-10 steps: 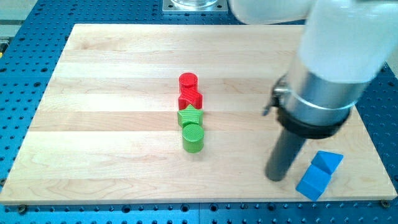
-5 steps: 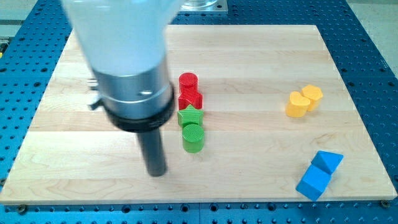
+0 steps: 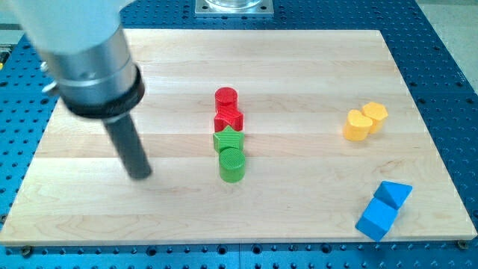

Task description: Move the green blocks top left to the blue blocks

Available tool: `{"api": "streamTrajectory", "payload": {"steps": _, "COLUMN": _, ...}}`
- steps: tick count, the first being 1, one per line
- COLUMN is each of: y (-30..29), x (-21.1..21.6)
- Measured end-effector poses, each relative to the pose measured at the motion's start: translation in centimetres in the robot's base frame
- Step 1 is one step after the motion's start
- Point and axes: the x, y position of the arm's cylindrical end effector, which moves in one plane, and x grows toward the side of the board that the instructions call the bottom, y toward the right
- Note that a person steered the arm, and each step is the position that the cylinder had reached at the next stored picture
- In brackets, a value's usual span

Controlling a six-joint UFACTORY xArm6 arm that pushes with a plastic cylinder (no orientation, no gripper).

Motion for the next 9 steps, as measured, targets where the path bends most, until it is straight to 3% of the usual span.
{"api": "streamTrajectory", "payload": {"steps": 4, "y": 10.5, "x": -2.1}}
{"api": "streamTrajectory", "payload": {"steps": 6, "y": 11.1, "x": -3.0}}
{"api": "streamTrajectory", "payload": {"steps": 7, "y": 12.0, "x": -7.2}}
{"api": "streamTrajectory", "payload": {"steps": 9, "y": 12.4, "x": -8.1}}
